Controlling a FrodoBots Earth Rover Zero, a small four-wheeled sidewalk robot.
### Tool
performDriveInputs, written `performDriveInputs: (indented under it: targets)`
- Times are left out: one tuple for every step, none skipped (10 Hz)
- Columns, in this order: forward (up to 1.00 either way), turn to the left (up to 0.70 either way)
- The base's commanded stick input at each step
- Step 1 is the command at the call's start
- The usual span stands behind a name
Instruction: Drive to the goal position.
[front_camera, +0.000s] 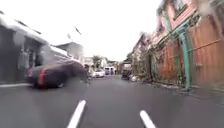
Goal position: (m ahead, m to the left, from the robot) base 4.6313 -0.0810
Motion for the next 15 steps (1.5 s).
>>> performDriveInputs:
  targets:
    - [1.0, -0.4]
    - [1.0, -0.4]
    - [1.0, -0.4]
    - [1.0, -0.39]
    - [1.0, -0.3]
    - [1.0, 0.0]
    - [1.0, 0.01]
    - [1.0, 0.05]
    - [1.0, 0.08]
    - [1.0, 0.0]
    - [1.0, 0.0]
    - [1.0, 0.0]
    - [1.0, 0.0]
    - [1.0, 0.0]
    - [1.0, 0.0]
